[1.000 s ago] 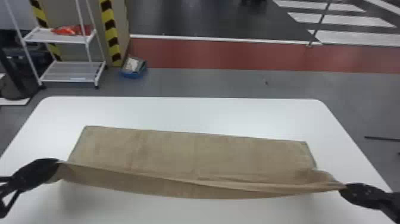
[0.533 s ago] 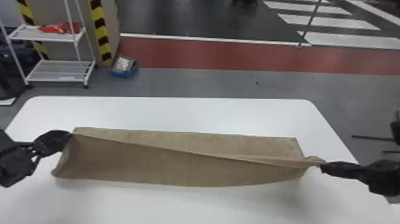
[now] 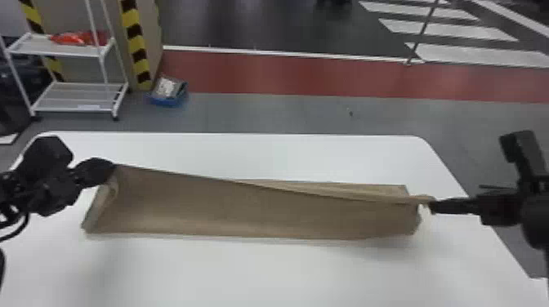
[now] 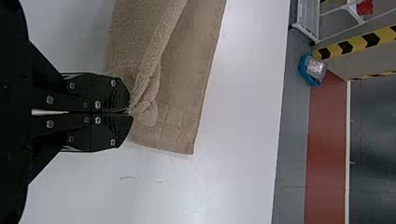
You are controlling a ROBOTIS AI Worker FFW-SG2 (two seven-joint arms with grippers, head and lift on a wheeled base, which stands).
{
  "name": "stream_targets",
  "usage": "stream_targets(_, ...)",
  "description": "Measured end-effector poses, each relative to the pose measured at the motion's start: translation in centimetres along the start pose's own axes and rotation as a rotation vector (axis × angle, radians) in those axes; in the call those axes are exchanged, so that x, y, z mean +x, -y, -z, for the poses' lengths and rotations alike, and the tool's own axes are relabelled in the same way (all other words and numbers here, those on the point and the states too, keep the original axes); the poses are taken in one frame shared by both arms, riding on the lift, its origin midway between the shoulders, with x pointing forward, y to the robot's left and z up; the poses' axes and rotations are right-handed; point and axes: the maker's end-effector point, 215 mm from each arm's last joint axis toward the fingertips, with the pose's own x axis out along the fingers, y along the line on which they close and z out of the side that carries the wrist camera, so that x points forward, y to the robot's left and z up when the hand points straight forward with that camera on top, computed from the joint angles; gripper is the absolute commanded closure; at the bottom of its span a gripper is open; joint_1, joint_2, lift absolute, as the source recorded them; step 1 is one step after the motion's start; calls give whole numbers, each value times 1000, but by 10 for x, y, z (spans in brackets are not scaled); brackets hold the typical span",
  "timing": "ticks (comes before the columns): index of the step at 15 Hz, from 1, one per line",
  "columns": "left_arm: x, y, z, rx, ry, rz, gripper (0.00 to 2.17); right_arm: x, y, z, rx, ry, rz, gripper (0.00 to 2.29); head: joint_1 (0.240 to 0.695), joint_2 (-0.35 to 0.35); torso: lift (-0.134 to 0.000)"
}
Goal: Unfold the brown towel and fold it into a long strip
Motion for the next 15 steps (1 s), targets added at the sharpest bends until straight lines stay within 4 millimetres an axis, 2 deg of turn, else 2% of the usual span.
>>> stream_targets(5,1,-5,8,13,-30,-2,1905,7,-3,-34,-32,13,5,2229,695,-128,-115)
stream_targets(6,0,-5,10,13,-35,-1,1700,8,-3,-38,-41,9,11,2098,695,-125,-115)
stream_targets(7,-1,-5,12,12,-39,0,1251,10,-2,-42,-51,0,24,1794,695,-123,-115)
stream_targets(8,-1,-4,13,11,-41,-2,211,13,2,-43,-62,-11,56,977,695,-123,-115)
stream_targets(9,-1,-3,14,9,-40,-7,-2,17,7,-42,-67,-22,93,46,695,-126,-115)
stream_targets(10,-1,-2,16,5,-40,-11,-2,21,13,-39,-66,-36,132,-2,695,-129,-115)
stream_targets(12,-1,2,18,-2,-39,-17,29,27,21,-33,-47,-57,197,43,695,-140,-115)
stream_targets(15,-7,-1,20,-7,-34,-43,29,27,28,-26,-6,-63,236,56,695,-144,-115)
